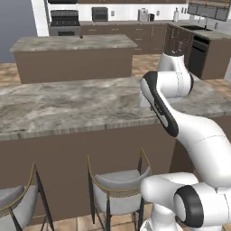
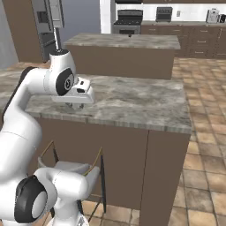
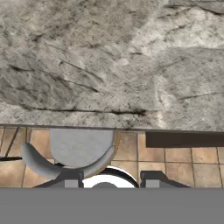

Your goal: Place the mushroom in the correct fridge rack based on whether it is a fruit or vegetable. Finally, close the fridge door.

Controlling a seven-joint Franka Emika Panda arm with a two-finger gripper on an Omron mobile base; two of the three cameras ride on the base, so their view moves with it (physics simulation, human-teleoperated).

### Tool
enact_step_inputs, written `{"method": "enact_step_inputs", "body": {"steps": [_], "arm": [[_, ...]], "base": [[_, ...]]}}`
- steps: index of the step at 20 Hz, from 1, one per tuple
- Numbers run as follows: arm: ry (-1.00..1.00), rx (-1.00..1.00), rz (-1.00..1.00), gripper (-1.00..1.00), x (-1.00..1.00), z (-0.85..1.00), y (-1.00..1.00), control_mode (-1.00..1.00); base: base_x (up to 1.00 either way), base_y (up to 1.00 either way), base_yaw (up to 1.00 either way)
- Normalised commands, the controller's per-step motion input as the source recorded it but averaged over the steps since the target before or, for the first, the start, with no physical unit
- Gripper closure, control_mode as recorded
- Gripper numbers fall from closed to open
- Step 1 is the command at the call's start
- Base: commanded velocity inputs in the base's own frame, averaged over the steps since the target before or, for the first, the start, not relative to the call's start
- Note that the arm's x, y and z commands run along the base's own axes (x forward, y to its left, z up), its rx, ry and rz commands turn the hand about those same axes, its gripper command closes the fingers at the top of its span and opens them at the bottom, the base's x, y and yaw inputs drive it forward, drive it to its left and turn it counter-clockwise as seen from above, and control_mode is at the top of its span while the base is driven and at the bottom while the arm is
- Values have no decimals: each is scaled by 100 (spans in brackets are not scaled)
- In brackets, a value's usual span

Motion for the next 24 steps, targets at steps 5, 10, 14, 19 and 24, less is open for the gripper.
{"method": "enact_step_inputs", "body": {"steps": [5, 10, 14, 19, 24], "arm": [[0, 0, 0, -100, 0, 0, 0, 100], [0, 0, 0, -100, 0, 0, 0, 100], [0, 0, 0, -100, 0, 0, 0, 100], [0, 0, 0, -100, 0, 0, 0, 100], [0, 0, 0, -100, 0, 0, 0, 100]], "base": [[-4, -30, -5], [0, -100, -16], [2, -100, -13], [14, -100, -8], [77, -100, 0]]}}
